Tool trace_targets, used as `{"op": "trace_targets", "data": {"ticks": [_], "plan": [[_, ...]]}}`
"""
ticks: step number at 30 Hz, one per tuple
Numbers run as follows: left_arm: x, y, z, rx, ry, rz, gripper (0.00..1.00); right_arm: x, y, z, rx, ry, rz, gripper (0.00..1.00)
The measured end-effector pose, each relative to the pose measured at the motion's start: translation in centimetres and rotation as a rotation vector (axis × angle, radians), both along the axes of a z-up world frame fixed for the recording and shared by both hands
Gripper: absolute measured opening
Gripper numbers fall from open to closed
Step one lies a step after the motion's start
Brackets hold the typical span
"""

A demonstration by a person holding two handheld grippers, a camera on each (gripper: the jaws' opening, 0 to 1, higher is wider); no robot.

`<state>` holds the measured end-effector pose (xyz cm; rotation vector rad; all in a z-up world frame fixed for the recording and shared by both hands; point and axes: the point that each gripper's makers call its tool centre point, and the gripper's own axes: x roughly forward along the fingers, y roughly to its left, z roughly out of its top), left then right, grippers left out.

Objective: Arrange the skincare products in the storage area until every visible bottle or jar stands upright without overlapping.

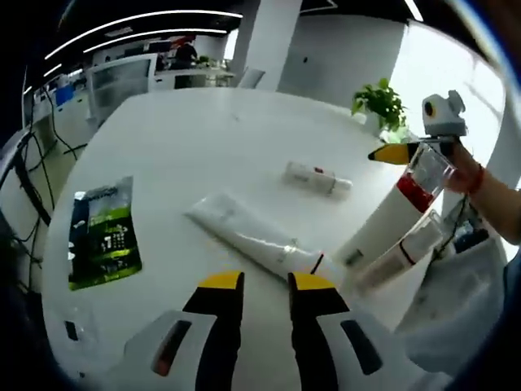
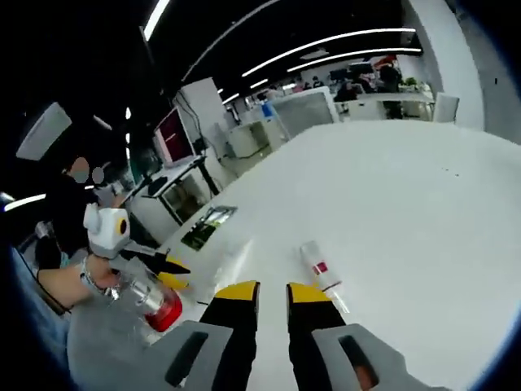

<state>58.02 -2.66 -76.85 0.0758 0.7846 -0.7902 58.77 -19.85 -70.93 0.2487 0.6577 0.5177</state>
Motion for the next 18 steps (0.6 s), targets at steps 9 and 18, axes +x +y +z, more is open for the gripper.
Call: {"op": "trace_targets", "data": {"ticks": [9, 18], "plan": [[0.8, 0.7, 1.0, -0.118, 0.204, 0.142, 0.26, 3.2, 3.7, -1.6, 0.046, 0.081, 0.121, 0.11], [2.0, -0.5, -0.9, -0.147, 0.206, 0.219, 0.29, 3.6, 9.1, -3.8, 0.123, 0.224, 0.275, 0.16]]}}
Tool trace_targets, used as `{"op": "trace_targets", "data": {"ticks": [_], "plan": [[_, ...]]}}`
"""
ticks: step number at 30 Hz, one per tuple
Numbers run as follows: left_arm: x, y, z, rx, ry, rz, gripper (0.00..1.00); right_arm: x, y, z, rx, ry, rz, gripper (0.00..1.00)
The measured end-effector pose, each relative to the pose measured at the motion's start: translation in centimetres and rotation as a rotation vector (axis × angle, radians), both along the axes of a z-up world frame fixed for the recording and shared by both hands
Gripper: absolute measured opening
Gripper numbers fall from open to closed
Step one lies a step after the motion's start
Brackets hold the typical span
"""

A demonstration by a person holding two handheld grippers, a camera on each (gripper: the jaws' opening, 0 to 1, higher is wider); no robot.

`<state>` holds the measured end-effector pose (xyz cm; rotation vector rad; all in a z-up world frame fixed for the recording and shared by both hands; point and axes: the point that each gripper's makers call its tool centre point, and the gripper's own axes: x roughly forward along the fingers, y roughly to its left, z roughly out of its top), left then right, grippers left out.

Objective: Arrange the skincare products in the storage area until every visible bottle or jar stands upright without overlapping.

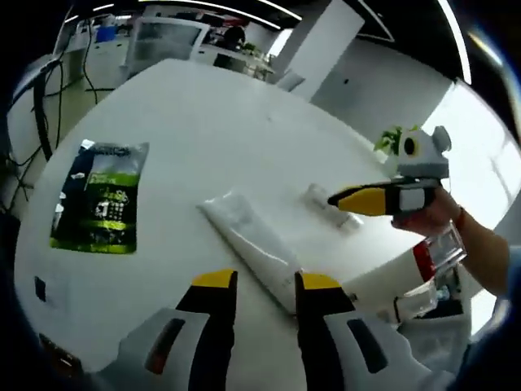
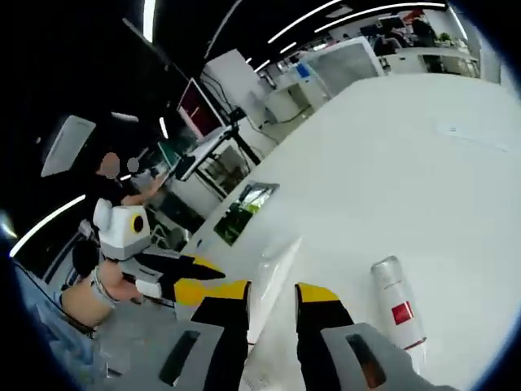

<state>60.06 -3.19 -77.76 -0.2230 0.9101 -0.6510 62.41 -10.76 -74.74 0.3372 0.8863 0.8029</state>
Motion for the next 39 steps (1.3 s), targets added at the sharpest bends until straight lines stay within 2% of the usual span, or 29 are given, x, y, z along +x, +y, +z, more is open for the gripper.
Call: {"op": "trace_targets", "data": {"ticks": [2, 5, 6, 7, 8, 13, 14, 18, 19, 20, 22, 24, 26, 31, 36, 39], "plan": [[-0.1, -0.2, -1.0, -0.005, 0.004, 0.003, 0.29, 0.1, 0.7, -1.0, -0.023, 0.014, 0.036, 0.16], [-0.3, 0.2, -2.2, 0.010, 0.042, 0.013, 0.29, 0.0, 1.5, -2.2, -0.041, 0.060, 0.083, 0.16], [-0.2, 0.1, -1.8, -0.025, 0.050, 0.023, 0.28, 0.1, 1.6, -2.5, -0.043, 0.068, 0.089, 0.16], [0.4, -0.2, -1.3, -0.071, 0.033, 0.047, 0.28, 0.3, 1.9, -2.8, -0.044, 0.073, 0.089, 0.16], [0.6, -0.2, -1.2, -0.090, 0.034, 0.066, 0.28, 0.4, 2.1, -2.9, -0.044, 0.079, 0.087, 0.16], [0.3, -0.2, -2.1, -0.082, 0.072, 0.072, 0.28, 0.6, 2.8, -4.1, -0.060, 0.120, 0.093, 0.16], [0.3, -0.5, -1.8, -0.111, 0.066, 0.073, 0.30, 0.6, 2.9, -4.2, -0.062, 0.123, 0.095, 0.16], [0.3, -0.8, -1.9, -0.147, 0.076, 0.090, 0.28, -0.4, 3.1, -5.3, -0.094, 0.152, 0.127, 0.17], [0.4, -0.8, -1.9, -0.167, 0.080, 0.099, 0.28, -0.4, 3.4, -5.1, -0.064, 0.158, 0.114, 0.20], [0.5, -0.8, -2.0, -0.179, 0.086, 0.109, 0.27, -0.8, 3.6, -5.0, -0.037, 0.180, 0.126, 0.18], [0.5, -0.8, -2.0, -0.199, 0.092, 0.116, 0.26, -0.8, 3.7, -5.4, -0.025, 0.199, 0.117, 0.17], [0.5, -0.9, -2.0, -0.217, 0.095, 0.121, 0.25, -0.8, 3.8, -5.3, -0.021, 0.185, 0.119, 0.17], [0.2, -1.5, -1.9, -0.245, 0.108, 0.094, 0.24, -1.1, 4.2, -5.2, -0.002, 0.198, 0.119, 0.16], [0.2, -1.5, -1.8, -0.219, 0.071, 0.068, 0.25, -1.1, 4.2, -5.0, 0.005, 0.193, 0.120, 0.15], [0.3, -1.3, -1.6, -0.254, 0.091, 0.078, 0.27, -1.3, 4.3, -4.0, 0.019, 0.114, 0.157, 0.11], [0.4, -1.6, -1.3, -0.267, 0.074, 0.077, 0.31, -1.2, 4.6, -3.0, 0.071, 0.076, 0.159, 0.08]]}}
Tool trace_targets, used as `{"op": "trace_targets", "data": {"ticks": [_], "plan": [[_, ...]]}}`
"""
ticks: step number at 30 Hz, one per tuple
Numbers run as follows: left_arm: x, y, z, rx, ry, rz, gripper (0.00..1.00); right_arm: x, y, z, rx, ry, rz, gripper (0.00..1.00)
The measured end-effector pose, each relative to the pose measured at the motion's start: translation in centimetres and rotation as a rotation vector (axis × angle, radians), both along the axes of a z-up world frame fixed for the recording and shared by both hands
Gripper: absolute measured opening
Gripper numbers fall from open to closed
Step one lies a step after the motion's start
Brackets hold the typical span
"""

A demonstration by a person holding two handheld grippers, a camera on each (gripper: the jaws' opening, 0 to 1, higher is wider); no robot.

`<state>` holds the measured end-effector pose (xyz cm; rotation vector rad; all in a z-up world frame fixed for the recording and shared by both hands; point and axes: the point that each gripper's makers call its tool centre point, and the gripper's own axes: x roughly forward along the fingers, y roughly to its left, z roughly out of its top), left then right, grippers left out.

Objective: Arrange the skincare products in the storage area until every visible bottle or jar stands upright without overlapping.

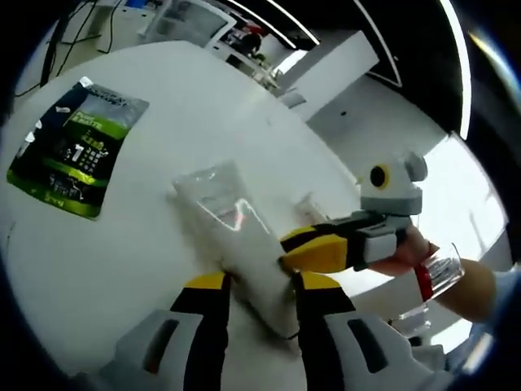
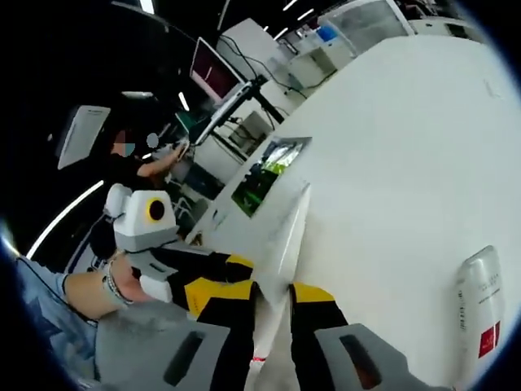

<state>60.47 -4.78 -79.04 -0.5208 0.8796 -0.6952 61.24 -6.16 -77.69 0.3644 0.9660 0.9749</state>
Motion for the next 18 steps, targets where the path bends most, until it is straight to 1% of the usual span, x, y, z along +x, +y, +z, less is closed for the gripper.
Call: {"op": "trace_targets", "data": {"ticks": [2, 3, 5, 6, 7, 8, 9, 10, 11, 12, 13, 14, 15, 16, 17, 18], "plan": [[0.0, -0.3, 0.3, 0.013, -0.028, -0.008, 0.34, 0.0, 0.5, 0.7, 0.034, -0.022, 0.005, 0.06], [0.0, -0.2, 0.3, 0.022, -0.038, -0.015, 0.35, -0.1, 0.6, 1.0, 0.039, -0.018, 0.006, 0.05], [0.1, -0.1, 0.2, 0.010, -0.027, -0.011, 0.34, 0.2, 0.6, 1.2, 0.017, -0.055, 0.009, 0.00], [0.1, 0.0, 0.2, 0.007, -0.026, -0.009, 0.34, 0.5, 0.6, 1.6, 0.033, -0.076, 0.009, 0.00], [0.0, -0.3, 0.2, 0.004, -0.033, -0.014, 0.33, 0.1, 1.6, 2.4, 0.108, -0.031, 0.017, 0.00], [-0.3, -1.0, 0.4, 0.016, -0.073, -0.067, 0.32, -0.7, 2.3, 2.9, 0.157, 0.035, 0.054, 0.00], [-0.6, -1.4, 0.6, 0.019, -0.086, -0.085, 0.27, -2.1, 3.0, 2.2, 0.127, 0.124, 0.100, 0.00], [-1.2, -1.5, 0.2, 0.084, -0.127, -0.163, 0.13, -2.0, 3.3, 1.4, 0.067, 0.084, 0.108, 0.00], [-1.4, -2.2, 0.5, 0.041, -0.077, -0.112, 0.05, -1.2, 3.8, 1.3, 0.025, -0.023, 0.099, 0.00], [-0.6, -1.2, -1.2, 0.141, -0.074, -0.072, 0.00, -1.2, 4.0, 1.3, 0.023, -0.072, 0.145, 0.00], [-1.7, -1.0, -2.3, 0.210, -0.057, -0.142, 0.00, -1.8, 4.3, 0.9, 0.008, -0.032, 0.157, 0.00], [-1.9, -0.5, -2.7, 0.265, -0.062, -0.177, 0.00, -2.2, 4.3, 0.7, 0.002, -0.013, 0.175, 0.00], [-1.8, -0.5, -2.7, 0.269, -0.069, -0.179, 0.00, -2.0, 4.1, 0.5, -0.013, -0.021, 0.171, 0.00], [-1.3, -0.5, -2.1, 0.241, -0.074, -0.143, 0.00, -1.9, 3.9, 0.4, -0.024, -0.032, 0.170, 0.00], [-0.6, -0.6, -1.6, 0.185, -0.075, -0.095, 0.00, -1.3, 3.2, 0.3, -0.046, -0.065, 0.158, 0.00], [-0.3, -0.5, -0.9, 0.138, -0.064, -0.068, 0.00, -1.0, 2.6, 0.5, -0.045, -0.072, 0.139, 0.00]]}}
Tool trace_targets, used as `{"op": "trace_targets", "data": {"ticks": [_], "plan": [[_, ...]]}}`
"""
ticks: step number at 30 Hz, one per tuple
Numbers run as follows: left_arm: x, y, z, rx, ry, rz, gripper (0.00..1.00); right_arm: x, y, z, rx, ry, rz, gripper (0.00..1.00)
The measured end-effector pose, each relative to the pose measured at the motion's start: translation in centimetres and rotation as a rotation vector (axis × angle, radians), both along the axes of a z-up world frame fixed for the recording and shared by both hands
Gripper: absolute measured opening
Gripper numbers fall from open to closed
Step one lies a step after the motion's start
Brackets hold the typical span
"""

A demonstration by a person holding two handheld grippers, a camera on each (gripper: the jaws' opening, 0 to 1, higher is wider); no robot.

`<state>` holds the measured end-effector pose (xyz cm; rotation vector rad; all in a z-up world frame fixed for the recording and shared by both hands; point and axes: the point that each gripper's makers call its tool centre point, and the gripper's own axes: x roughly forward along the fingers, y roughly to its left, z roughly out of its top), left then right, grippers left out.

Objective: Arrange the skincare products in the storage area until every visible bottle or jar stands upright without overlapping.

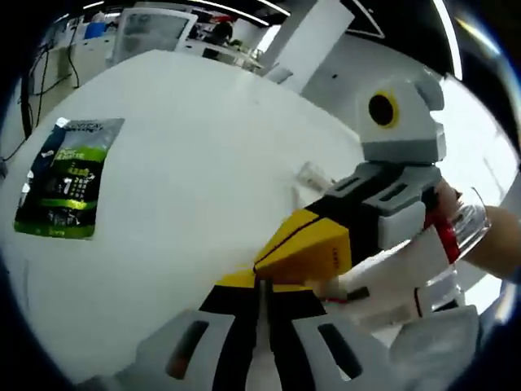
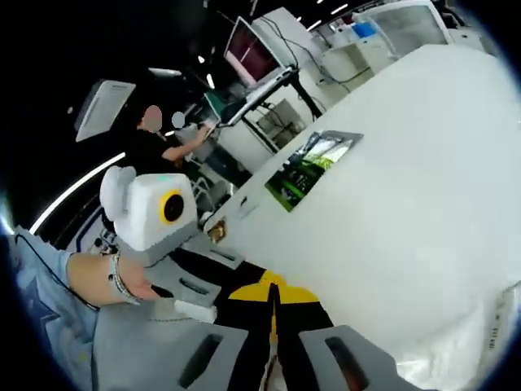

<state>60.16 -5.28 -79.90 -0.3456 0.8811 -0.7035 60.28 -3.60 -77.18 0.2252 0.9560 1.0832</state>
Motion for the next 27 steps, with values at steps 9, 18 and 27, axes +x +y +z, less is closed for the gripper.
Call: {"op": "trace_targets", "data": {"ticks": [9, 18, 27], "plan": [[0.6, -0.4, 3.0, 0.007, -0.113, -0.098, 0.21, 3.6, -5.5, 2.5, -0.096, -0.300, -0.033, 0.00], [-2.4, -2.3, 2.1, 0.399, -0.429, -0.511, 0.39, 1.9, -11.9, 0.3, -0.300, -0.379, 0.071, 0.13], [-3.2, -1.2, 0.6, 0.564, -0.491, -0.639, 0.33, 1.1, -14.3, -1.4, -0.363, -0.293, 0.016, 0.23]]}}
